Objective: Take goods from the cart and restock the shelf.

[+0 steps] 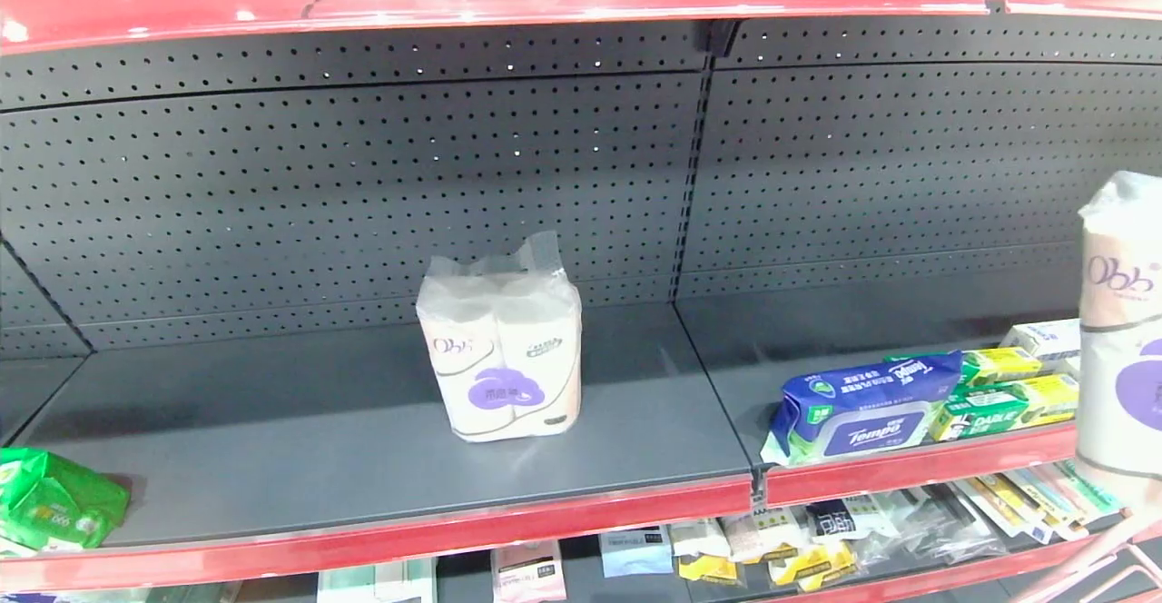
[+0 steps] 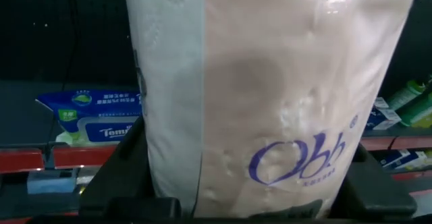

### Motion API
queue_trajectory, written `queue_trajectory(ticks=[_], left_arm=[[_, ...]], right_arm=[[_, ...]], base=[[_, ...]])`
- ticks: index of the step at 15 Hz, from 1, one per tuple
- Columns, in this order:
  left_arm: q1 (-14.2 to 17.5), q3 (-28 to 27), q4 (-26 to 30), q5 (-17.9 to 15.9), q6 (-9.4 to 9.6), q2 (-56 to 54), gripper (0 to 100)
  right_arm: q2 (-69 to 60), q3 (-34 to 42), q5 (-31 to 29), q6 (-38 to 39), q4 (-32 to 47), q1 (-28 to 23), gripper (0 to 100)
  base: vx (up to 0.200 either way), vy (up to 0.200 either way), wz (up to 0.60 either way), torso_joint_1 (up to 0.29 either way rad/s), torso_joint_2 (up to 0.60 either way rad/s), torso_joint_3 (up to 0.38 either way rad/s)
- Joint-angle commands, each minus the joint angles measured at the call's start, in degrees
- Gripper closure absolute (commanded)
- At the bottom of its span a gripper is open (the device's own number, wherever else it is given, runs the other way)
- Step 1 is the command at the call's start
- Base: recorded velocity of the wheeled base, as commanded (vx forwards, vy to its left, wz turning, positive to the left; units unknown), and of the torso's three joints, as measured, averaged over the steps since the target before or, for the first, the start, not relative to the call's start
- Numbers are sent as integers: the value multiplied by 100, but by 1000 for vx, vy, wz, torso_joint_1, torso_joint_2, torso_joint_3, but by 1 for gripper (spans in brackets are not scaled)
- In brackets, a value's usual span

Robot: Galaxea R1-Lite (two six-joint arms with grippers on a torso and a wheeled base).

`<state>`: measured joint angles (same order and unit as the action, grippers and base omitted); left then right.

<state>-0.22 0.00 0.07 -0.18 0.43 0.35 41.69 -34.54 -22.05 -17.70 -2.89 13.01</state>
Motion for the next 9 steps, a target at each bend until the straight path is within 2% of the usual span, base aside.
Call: queue_trajectory(ticks=[1,2,6,7,8,9], left_arm=[[-4,0,-7,-201,186,26,0],[-4,-9,1,-360,247,26,0],[4,-35,1,-289,265,-9,0],[4,-396,1,-201,265,202,0],[-4,-1213,-16,-26,151,1257,0],[-4,-1758,-60,9,-157,1846,0]], right_arm=[[-592,131,17,-23,-1,-9,100],[-759,210,52,-32,-1,0,100],[-1374,588,447,12,-1,-18,100],[-1462,703,483,100,-45,0,100],[-1524,729,518,179,-45,0,100],[-1559,773,535,241,-36,9,100]], base=[[0,0,0,0,0,0],[0,0,0,0,0,0],[0,0,0,0,0,0],[0,0,0,0,0,0],[0,0,0,0,0,0],[0,0,0,0,0,0]])
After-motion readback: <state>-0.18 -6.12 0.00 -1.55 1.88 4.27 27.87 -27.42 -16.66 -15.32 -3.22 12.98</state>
